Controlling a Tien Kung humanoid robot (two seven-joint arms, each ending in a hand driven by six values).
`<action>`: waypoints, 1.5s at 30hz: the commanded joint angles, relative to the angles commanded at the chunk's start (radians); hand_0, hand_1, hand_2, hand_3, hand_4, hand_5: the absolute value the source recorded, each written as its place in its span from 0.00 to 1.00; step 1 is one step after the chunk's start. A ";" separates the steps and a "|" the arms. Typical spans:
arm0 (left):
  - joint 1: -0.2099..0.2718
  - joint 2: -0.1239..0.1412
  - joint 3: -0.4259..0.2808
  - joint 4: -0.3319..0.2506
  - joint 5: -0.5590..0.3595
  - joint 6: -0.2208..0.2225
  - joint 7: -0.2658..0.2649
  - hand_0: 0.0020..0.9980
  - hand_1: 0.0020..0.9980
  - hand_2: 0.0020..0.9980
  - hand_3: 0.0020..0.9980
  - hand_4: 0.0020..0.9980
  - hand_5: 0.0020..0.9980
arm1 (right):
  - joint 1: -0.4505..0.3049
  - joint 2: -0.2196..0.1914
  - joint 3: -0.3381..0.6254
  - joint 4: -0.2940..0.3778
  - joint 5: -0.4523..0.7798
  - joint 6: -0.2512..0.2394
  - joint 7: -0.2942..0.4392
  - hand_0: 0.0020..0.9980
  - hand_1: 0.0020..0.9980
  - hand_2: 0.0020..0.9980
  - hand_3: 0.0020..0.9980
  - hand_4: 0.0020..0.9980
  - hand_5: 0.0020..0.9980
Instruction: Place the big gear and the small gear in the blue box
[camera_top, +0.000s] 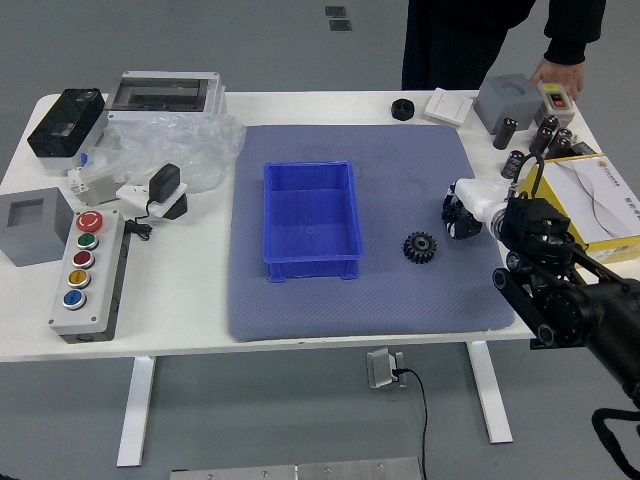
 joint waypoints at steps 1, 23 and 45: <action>0.000 0.000 0.000 0.000 0.000 0.000 0.000 0.90 0.89 0.89 0.87 0.86 0.57 | 0.000 0.000 0.000 0.000 0.000 -0.001 0.000 0.55 0.50 0.52 0.52 0.53 0.14; -0.001 0.004 0.004 0.000 -0.006 0.000 -0.002 0.90 0.89 0.89 0.87 0.86 0.56 | 0.008 -0.019 0.025 0.047 0.000 -0.007 -0.009 0.57 0.47 0.48 0.46 0.50 0.11; -0.001 0.012 0.009 0.000 -0.007 -0.001 -0.001 0.90 0.89 0.89 0.87 0.86 0.56 | 0.045 -0.001 -0.033 0.427 0.000 0.025 -0.029 0.58 0.46 0.47 0.44 0.47 0.12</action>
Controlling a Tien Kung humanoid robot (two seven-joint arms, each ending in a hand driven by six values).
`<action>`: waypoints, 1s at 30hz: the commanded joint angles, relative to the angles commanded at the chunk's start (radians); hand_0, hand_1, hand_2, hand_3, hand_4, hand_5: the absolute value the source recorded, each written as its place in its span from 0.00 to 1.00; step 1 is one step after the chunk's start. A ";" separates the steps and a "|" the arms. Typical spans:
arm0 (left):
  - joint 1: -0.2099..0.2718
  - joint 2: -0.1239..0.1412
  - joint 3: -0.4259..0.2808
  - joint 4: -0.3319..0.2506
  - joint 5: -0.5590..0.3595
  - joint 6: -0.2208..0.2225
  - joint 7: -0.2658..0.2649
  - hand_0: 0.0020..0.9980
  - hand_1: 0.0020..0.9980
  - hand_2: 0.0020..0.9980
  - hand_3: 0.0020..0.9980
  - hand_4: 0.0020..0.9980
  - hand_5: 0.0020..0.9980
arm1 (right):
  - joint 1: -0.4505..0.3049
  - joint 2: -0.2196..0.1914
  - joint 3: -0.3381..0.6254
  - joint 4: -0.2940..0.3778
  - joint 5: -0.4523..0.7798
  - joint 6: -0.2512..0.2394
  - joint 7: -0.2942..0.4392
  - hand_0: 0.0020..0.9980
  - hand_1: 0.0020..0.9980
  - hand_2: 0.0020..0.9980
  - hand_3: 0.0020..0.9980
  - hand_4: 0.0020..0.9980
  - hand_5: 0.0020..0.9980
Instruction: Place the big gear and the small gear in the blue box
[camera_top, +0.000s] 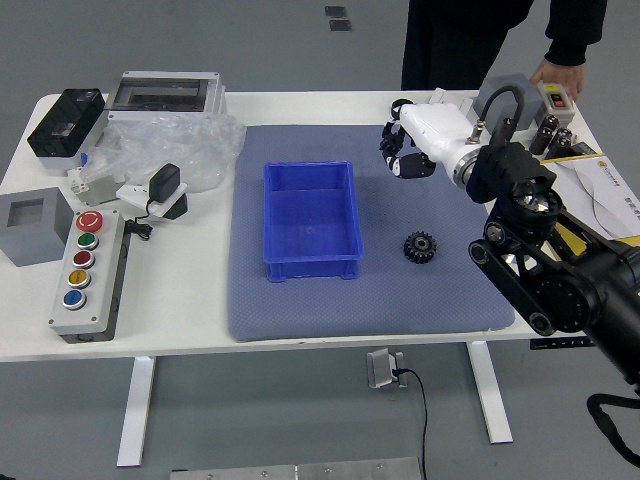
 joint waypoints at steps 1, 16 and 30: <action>0.001 0.000 0.000 0.000 0.000 0.000 0.000 0.90 0.89 0.89 0.87 0.86 0.56 | 0.003 0.008 -0.008 0.008 0.000 0.001 0.000 0.58 0.46 0.47 0.44 0.47 0.12; -0.001 -0.004 0.004 0.000 -0.002 -0.001 -0.001 0.90 0.89 0.90 0.87 0.86 0.56 | 0.006 0.091 -0.114 0.017 0.007 0.007 0.003 0.58 0.50 0.50 0.52 0.50 0.13; -0.001 -0.006 0.005 0.000 -0.003 -0.003 0.000 0.90 0.89 0.90 0.87 0.86 0.56 | 0.007 0.100 -0.100 -0.013 0.060 0.125 -0.007 0.77 0.76 0.93 1.00 0.86 0.40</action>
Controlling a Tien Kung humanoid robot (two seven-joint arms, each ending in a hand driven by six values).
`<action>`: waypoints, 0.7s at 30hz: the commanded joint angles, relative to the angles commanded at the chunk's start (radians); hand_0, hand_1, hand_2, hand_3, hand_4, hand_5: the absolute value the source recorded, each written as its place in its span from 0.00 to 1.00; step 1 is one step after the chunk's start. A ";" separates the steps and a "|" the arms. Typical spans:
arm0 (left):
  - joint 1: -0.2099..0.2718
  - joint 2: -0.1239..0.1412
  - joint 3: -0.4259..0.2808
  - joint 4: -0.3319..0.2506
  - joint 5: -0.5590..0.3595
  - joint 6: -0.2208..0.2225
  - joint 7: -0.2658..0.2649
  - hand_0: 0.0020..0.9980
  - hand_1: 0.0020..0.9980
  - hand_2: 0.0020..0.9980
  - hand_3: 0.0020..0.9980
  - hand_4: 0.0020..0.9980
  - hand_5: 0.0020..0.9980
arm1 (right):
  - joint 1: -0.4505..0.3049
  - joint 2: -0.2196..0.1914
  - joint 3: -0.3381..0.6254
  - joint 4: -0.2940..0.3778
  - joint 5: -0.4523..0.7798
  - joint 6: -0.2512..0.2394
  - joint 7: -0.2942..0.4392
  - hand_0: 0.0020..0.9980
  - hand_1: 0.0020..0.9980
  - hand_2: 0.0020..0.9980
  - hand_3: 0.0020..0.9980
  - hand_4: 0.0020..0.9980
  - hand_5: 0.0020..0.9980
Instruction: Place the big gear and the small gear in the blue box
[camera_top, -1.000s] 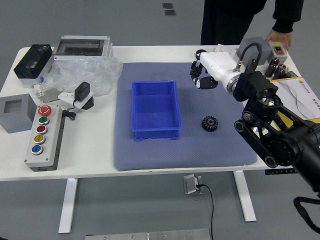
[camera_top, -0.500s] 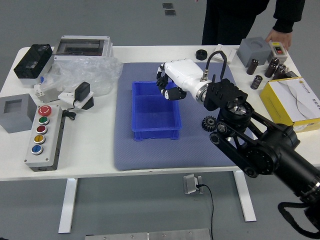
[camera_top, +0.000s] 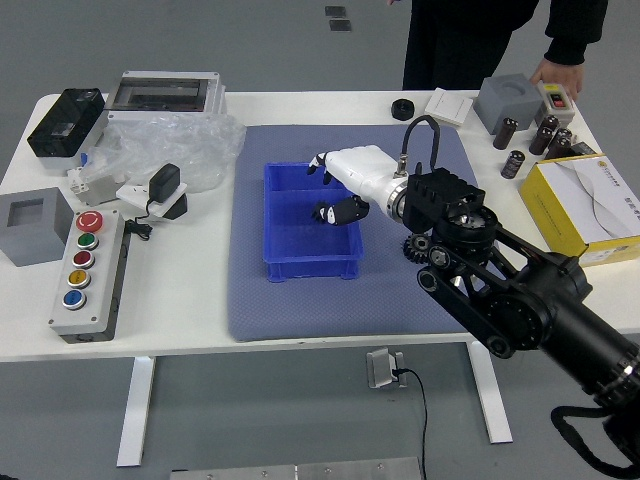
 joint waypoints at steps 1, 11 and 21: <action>0.000 0.000 0.000 0.000 0.000 0.000 0.000 0.90 0.89 0.90 0.87 0.86 0.56 | 0.000 0.000 0.001 0.000 0.001 0.002 0.000 0.77 0.76 0.93 1.00 0.86 0.40; -0.003 0.002 -0.002 0.000 -0.002 0.001 -0.001 0.90 0.89 0.90 0.87 0.86 0.57 | -0.009 -0.046 0.060 0.022 0.021 0.007 0.001 0.80 0.78 0.92 1.00 0.89 0.43; -0.005 0.006 -0.011 0.000 0.001 0.004 -0.002 0.90 0.89 0.90 0.87 0.86 0.57 | -0.061 -0.164 0.122 0.019 0.080 0.021 0.002 0.77 0.74 0.80 0.88 0.87 0.43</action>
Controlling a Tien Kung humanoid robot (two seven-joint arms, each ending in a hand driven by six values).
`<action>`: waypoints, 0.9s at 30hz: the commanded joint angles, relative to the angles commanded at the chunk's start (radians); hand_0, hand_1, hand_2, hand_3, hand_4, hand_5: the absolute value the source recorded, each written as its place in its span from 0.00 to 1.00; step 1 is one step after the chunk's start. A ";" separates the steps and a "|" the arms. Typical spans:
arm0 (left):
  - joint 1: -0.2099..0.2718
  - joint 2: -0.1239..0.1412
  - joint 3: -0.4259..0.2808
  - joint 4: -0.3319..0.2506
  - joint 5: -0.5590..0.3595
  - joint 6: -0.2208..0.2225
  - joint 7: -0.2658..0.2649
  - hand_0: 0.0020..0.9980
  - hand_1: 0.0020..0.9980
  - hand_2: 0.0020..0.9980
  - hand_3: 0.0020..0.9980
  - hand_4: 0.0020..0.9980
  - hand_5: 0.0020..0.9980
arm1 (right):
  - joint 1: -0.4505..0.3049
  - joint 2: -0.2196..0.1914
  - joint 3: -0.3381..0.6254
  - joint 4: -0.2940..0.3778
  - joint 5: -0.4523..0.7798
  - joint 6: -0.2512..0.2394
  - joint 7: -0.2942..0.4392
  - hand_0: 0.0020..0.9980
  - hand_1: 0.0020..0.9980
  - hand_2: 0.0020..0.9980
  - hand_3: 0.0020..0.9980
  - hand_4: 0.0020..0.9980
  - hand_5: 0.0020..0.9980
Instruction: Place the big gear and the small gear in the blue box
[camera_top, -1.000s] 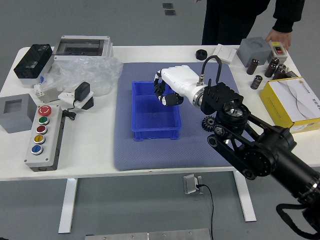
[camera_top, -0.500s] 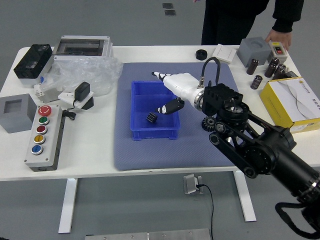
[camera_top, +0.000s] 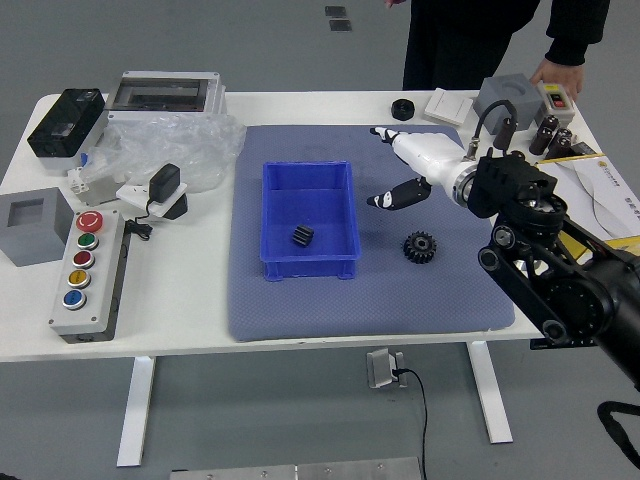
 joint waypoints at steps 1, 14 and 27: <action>0.000 0.000 -0.001 0.000 0.001 0.000 0.000 0.90 0.89 0.90 0.87 0.86 0.57 | -0.006 -0.005 0.002 0.000 0.004 0.004 -0.001 0.77 0.74 0.80 0.88 0.87 0.43; -0.001 0.008 -0.014 0.000 0.003 0.001 -0.003 0.90 0.89 0.90 0.88 0.86 0.57 | -0.073 -0.041 -0.002 0.000 0.014 0.065 -0.013 0.74 0.73 0.74 0.78 0.84 0.40; -0.001 0.007 -0.011 0.000 0.007 0.000 -0.001 0.90 0.89 0.90 0.88 0.86 0.57 | -0.090 -0.038 -0.022 -0.053 -0.013 0.068 -0.012 0.71 0.70 0.73 0.75 0.81 0.37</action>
